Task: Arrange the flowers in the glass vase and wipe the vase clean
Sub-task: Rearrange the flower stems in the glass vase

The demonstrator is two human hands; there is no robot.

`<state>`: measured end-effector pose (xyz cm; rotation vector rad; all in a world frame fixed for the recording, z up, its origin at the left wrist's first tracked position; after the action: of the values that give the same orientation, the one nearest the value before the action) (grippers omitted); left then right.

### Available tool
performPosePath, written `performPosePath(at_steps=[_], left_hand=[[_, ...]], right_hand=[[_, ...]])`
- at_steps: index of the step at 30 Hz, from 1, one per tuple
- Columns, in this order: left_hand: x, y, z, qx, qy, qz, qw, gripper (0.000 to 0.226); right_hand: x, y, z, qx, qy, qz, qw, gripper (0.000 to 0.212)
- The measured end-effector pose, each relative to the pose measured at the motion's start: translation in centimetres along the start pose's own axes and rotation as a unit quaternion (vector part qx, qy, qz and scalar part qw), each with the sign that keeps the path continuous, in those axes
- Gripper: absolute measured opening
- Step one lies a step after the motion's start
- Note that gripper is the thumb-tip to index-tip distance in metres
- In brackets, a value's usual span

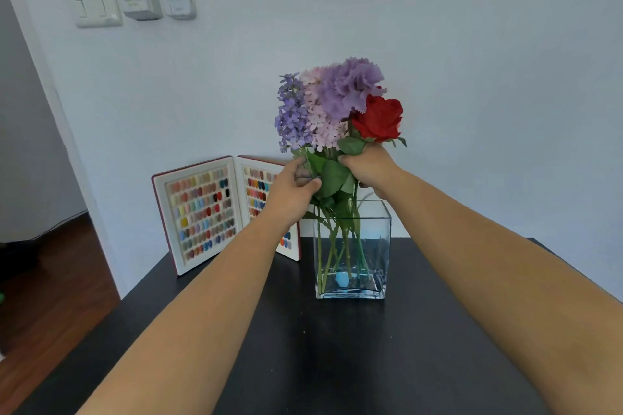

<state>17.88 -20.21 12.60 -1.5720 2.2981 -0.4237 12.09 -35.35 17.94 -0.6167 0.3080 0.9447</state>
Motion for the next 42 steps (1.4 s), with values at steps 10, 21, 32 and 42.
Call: performPosePath(at_steps=[10,21,32,42], left_hand=[[1.6,-0.6,-1.3,0.088,-0.141,-0.039,0.985,0.036],[2.4,-1.5,-3.2,0.127,-0.266,0.029,0.955,0.040],[2.7,-2.5,-2.4,0.099,-0.262,0.033,0.959,0.044],[3.2,-2.0,-1.1,0.065,-0.209,0.041,0.975,0.042]], right_hand=[[-3.1,0.2,-1.4,0.075,0.044,-0.021,0.996,0.026],[-4.7,0.1,-2.9,0.111,0.004,0.051,0.993,0.018],[-4.5,-0.7,-3.1,0.096,-0.005,0.091,0.991,0.026],[-3.9,1.1,-6.6,0.042,-0.170,0.080,0.981,0.048]])
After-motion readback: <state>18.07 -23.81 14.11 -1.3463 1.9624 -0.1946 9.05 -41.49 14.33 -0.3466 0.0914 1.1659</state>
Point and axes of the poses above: each hand's wrist, its own y-axis away from the middle knuckle, its own x-axis out of the palm, z = x × y, the point moved 1 cm from there along -y, towards the middle knuckle, and after that the axes turned 6 degrees about y, right-handed, at the moved point
